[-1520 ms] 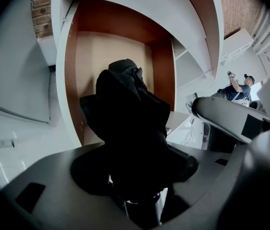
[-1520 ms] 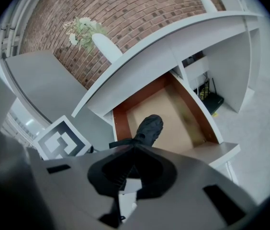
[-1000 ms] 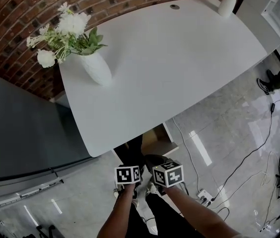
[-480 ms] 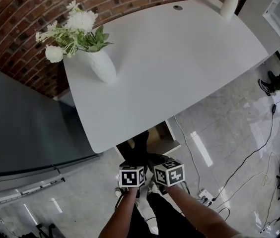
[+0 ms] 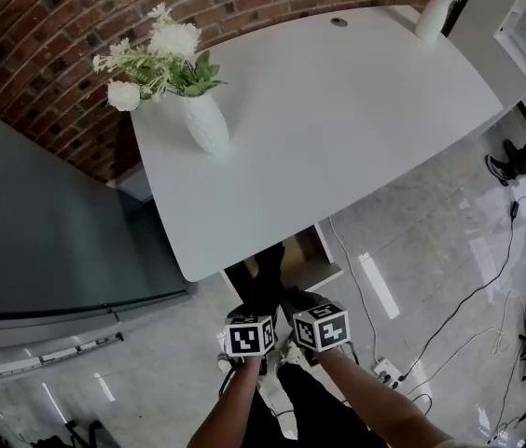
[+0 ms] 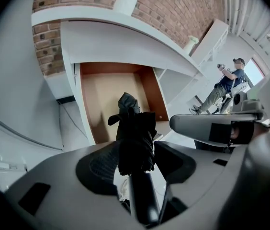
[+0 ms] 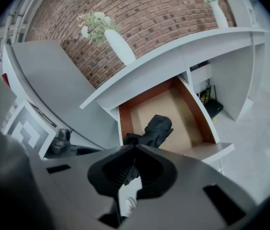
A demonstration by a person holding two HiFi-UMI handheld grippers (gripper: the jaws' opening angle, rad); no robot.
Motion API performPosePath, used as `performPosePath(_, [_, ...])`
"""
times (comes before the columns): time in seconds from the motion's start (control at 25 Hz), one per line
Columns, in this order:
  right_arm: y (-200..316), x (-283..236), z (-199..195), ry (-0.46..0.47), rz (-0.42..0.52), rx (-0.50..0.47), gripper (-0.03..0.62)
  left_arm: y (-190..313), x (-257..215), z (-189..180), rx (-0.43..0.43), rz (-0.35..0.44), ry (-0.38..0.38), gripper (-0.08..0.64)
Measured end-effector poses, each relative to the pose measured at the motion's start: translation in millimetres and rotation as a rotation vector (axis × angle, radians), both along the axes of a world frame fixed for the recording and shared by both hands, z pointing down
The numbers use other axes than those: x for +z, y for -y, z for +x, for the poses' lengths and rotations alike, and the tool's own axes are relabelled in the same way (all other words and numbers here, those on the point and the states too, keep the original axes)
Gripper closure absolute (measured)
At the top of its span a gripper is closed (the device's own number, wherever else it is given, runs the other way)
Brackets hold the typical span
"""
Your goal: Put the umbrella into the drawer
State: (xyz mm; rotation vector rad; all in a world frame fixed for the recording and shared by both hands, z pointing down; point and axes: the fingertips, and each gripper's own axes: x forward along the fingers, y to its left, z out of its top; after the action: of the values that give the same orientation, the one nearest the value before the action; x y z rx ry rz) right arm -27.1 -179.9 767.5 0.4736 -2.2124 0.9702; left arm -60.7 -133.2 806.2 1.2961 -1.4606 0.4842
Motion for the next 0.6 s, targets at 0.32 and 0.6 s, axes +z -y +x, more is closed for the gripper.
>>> performPosePath(0.32, [-9.9, -22.1, 1.6, -0.009, 0.031, 0.017, 0.569, -9.4, -31.7, -7.3, -0.010, 0.031, 0.037, 0.402])
performPosePath(0.6, [-25.8, -61.4, 14.2, -0.016, 0.056, 0.040, 0.569, -19.0, -87.6, 3.0, -0.041, 0.098, -0.006, 0.439])
